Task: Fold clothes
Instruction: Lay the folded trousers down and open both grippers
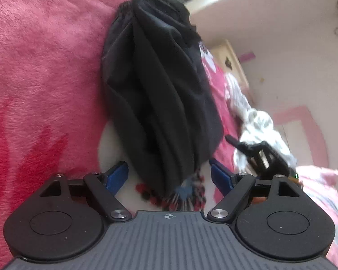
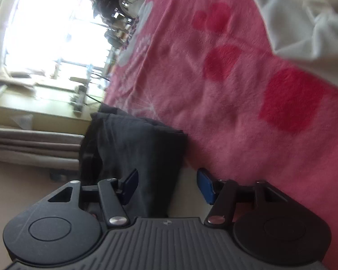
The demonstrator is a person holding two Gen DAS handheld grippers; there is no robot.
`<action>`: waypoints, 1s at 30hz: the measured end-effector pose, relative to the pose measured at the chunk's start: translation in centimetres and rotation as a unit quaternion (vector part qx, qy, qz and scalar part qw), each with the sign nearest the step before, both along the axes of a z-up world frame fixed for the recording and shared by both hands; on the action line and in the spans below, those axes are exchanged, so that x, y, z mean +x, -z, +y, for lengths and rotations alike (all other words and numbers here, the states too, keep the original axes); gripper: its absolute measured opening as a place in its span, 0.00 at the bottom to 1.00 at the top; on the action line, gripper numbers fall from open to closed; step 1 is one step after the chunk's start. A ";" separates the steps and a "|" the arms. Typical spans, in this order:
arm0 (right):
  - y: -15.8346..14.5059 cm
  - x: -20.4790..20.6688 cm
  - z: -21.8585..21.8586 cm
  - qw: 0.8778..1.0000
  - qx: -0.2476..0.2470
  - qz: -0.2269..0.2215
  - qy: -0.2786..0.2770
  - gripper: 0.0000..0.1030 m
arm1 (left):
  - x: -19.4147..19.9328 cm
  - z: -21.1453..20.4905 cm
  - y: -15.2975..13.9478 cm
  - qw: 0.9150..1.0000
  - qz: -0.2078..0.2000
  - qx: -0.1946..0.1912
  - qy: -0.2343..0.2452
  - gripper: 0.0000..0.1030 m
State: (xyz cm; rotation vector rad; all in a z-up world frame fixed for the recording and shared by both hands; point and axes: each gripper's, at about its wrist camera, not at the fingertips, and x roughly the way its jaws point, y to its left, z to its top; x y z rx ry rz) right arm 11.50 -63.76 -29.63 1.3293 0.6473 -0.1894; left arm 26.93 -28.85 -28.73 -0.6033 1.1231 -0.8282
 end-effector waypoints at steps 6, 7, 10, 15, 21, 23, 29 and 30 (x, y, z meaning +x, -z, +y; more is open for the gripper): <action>0.5 1.8 -0.9 0.999 0.027 -0.040 -0.002 0.50 | 0.7 -1.4 0.5 0.999 -0.007 -0.011 -0.031 0.81; 0.7 2.1 -1.1 0.998 0.032 -0.046 -0.002 0.47 | 0.7 -1.6 0.6 0.999 -0.008 -0.016 -0.036 0.79; 1.6 2.8 -1.5 0.998 0.046 -0.051 0.008 0.27 | 1.0 -2.0 1.1 0.998 -0.009 -0.016 -0.052 0.60; 1.9 1.8 -0.9 0.996 0.064 -0.043 0.040 0.10 | 1.5 -1.6 1.4 0.997 0.019 -0.003 -0.071 0.10; 0.2 -1.0 2.4 0.994 0.078 -0.035 0.073 0.07 | 2.0 1.5 -0.5 0.998 0.029 -0.008 -0.049 0.07; -0.2 -2.7 4.0 0.993 0.085 -0.031 0.078 0.07 | 1.4 3.0 -1.4 0.999 0.035 -0.012 -0.038 0.07; -1.3 -10.0 9.7 0.992 0.101 0.005 0.075 0.07 | -3.2 7.9 -3.0 0.998 0.056 0.021 0.023 0.07; -1.5 -11.4 10.7 0.992 0.104 0.015 0.071 0.07 | -4.2 8.7 -3.0 0.997 0.063 0.028 0.032 0.07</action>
